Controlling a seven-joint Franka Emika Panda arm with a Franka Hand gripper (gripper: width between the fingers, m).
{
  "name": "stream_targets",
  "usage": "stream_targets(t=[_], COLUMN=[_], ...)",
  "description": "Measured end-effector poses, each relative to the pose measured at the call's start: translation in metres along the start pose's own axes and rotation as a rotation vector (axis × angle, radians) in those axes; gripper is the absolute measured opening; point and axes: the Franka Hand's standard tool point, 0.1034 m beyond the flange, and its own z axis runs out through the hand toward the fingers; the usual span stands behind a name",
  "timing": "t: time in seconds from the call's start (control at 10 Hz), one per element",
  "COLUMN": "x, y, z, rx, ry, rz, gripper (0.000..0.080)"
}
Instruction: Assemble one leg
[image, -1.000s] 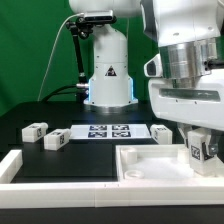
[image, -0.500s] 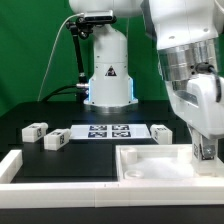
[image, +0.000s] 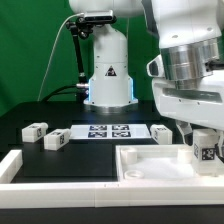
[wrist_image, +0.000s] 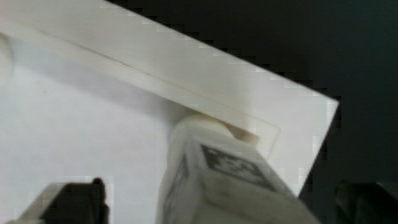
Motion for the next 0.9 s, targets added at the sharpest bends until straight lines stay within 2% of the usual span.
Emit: stream_targets(t=[0.1, 0.6, 0.8, 0.9], x=[-0.0001, 0.0051, 0.0063, 0.0075], y=[-0.0019, 0.0003, 0.0005, 0.0013], z=[-0.0010, 0.0002, 0.0000, -0.0002], rx=[-0.020, -0.067, -0.100, -0.101], ry=[0.001, 0.017, 0.031, 0.027], rz=[-0.138, -0.669, -0.953, -0.982], gripper=[0.0648, 0.0649, 0.0649, 0.0649])
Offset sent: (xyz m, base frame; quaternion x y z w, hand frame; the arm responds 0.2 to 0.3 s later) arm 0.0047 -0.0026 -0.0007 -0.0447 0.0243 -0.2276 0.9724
